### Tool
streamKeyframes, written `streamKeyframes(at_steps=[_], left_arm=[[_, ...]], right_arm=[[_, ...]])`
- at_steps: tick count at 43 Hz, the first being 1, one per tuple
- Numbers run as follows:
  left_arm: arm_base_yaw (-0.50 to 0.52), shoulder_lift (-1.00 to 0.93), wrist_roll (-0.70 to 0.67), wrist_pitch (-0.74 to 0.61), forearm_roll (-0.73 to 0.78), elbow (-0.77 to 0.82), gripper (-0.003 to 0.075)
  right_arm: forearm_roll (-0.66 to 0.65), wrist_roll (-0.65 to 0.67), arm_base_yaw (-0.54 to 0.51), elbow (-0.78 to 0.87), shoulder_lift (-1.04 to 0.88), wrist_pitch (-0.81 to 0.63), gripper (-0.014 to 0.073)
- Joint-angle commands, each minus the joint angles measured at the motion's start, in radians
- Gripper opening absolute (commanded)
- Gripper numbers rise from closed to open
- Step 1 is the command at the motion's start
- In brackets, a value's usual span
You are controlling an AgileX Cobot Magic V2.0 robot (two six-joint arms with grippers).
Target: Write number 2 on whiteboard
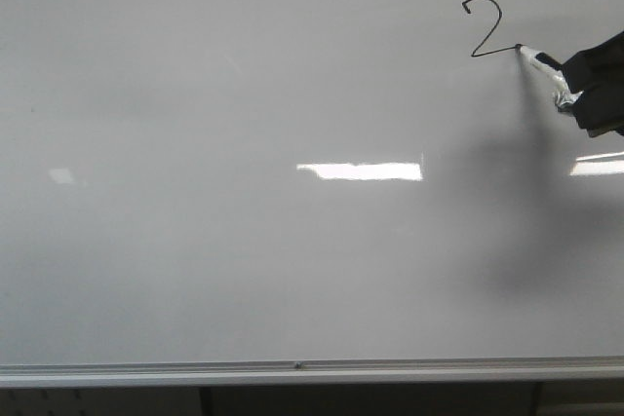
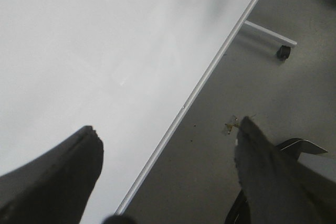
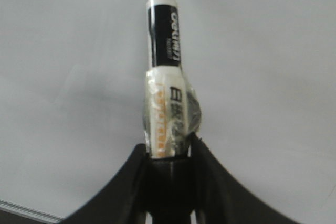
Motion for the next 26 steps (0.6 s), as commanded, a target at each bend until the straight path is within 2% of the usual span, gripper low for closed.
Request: streamKeyframes(at_steps=[1,7,12,17,21,26], left_arm=[[0.005,-0.023,-0.013,-0.06,-0.031,-0.025,0.0512],[0.003,-0.023,-0.012,-0.064,-0.031,-0.025,0.0512],[0.002,-0.019,-0.008,-0.068,-0.033,-0.025,0.0512],[-0.013,-0.002,0.021,-0.062,-0.035,-0.025,0.0512],[-0.062,0.02,0.053,-0.052,-0.035,-0.025,0.0512],[-0.148,0.055,0.095,-0.044,-0.035,-0.039,0.0512]], right_arm=[[-0.006,-0.009,-0.005,-0.037,-0.057,-0.005,-0.0018],[-0.006,-0.009,-0.005,-0.059,-0.135,0.131,-0.0018],[-0.006,-0.017,-0.005,-0.106,-0.203,0.368,-0.0018],[-0.006,-0.101,-0.004,-0.166,-0.239,0.657,-0.0018],[-0.006,-0.189,0.007,-0.205,-0.247,0.861,-0.0018],[0.006,-0.274,0.047,-0.221,-0.253,0.999,-0.0018]])
